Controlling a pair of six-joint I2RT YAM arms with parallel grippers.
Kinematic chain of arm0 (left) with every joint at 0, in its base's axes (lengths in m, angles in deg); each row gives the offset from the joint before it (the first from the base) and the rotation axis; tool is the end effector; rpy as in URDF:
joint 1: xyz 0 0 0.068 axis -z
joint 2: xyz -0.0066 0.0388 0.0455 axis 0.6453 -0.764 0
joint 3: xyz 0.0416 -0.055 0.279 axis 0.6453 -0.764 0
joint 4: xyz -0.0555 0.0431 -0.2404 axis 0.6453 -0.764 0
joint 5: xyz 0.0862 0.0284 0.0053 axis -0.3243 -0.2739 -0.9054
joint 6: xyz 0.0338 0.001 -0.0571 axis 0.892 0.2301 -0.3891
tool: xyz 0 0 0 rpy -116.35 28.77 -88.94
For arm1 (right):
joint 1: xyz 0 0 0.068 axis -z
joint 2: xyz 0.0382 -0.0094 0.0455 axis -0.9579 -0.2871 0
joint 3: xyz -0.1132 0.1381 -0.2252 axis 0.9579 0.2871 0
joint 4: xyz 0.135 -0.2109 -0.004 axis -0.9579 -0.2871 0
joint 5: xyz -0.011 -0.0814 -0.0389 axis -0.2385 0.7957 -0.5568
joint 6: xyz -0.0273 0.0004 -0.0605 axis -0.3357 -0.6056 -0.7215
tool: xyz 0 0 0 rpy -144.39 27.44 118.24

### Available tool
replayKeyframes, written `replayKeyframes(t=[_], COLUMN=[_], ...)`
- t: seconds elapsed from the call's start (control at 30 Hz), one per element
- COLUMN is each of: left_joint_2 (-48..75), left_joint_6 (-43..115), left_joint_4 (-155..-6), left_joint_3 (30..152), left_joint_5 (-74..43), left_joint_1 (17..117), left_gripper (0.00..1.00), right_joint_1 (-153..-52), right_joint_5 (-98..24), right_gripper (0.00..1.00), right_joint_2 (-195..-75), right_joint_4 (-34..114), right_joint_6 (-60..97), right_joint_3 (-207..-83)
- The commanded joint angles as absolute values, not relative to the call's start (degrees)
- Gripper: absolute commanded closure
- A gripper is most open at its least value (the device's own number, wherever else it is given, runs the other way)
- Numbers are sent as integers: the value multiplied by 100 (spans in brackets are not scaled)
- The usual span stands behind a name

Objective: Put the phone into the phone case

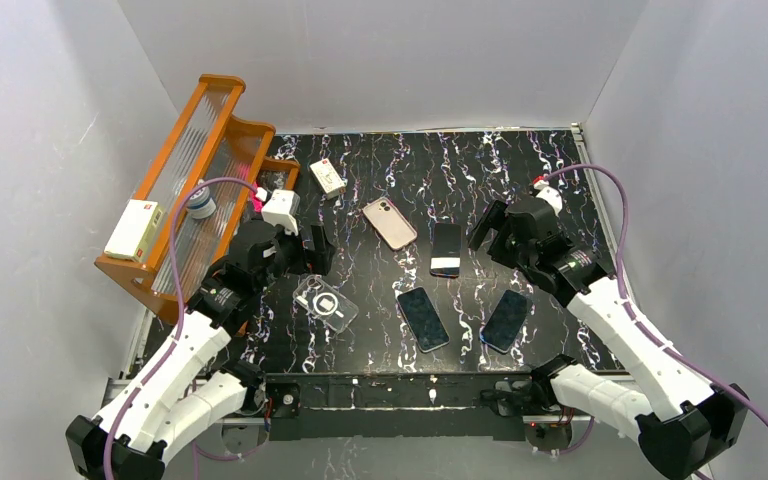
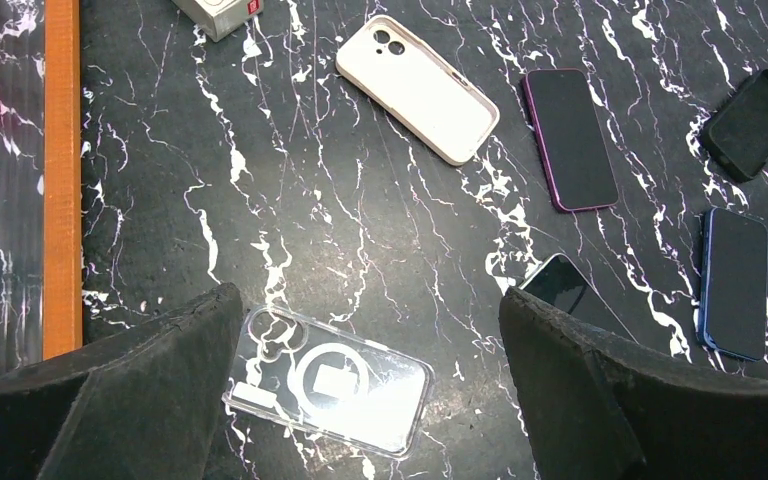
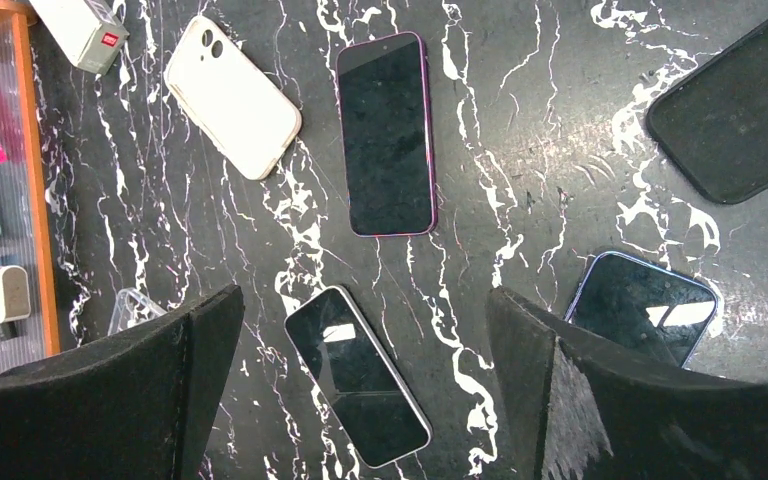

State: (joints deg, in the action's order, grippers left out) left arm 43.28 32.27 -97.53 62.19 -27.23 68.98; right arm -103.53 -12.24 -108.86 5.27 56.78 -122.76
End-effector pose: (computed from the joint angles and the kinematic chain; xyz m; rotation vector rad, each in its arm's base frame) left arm 0.1614 -0.0851 0.3268 0.1731 1.8893 -0.4725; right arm 0.1755 0.0840 0.3215 0.4505 2.1647 0.4025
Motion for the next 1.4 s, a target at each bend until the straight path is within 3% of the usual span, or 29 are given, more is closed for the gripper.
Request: replayKeyframes(t=[0.0, 0.4, 0.63, 0.83, 1.03, 1.37], left_joint_2=[4344, 4355, 4336, 4390, 4341, 4310], left_joint_6=[3242, 3260, 3304, 3315, 3321, 3347], left_joint_4=[-9697, -9743, -9775, -9797, -9826, -9868], left_joint_3=[6176, 6187, 6215, 6217, 6230, 6258], left_joint_5=[-2862, -2921, -2937, -3004, -3020, -2997], left_joint_1=[6910, 6911, 6910, 6912, 6910, 6910], left_gripper=[2, 2, 2, 2, 2, 2], right_joint_1=[-10355, -10353, -10347, -10346, -10208, -9760], right_joint_5=[-1092, -839, -258, -309, -135, -441], right_gripper=[1, 1, 1, 7, 2, 1], right_joint_2=[-10828, -11023, -11396, -11592, -12180, -12929], right_joint_4=[649, 425, -392, -256, -744, -1317], right_joint_6=[5590, 5933, 7008, 7341, 7934, 8184], right_joint_3=[-12360, -12265, -12242, -11869, -11840, -11686])
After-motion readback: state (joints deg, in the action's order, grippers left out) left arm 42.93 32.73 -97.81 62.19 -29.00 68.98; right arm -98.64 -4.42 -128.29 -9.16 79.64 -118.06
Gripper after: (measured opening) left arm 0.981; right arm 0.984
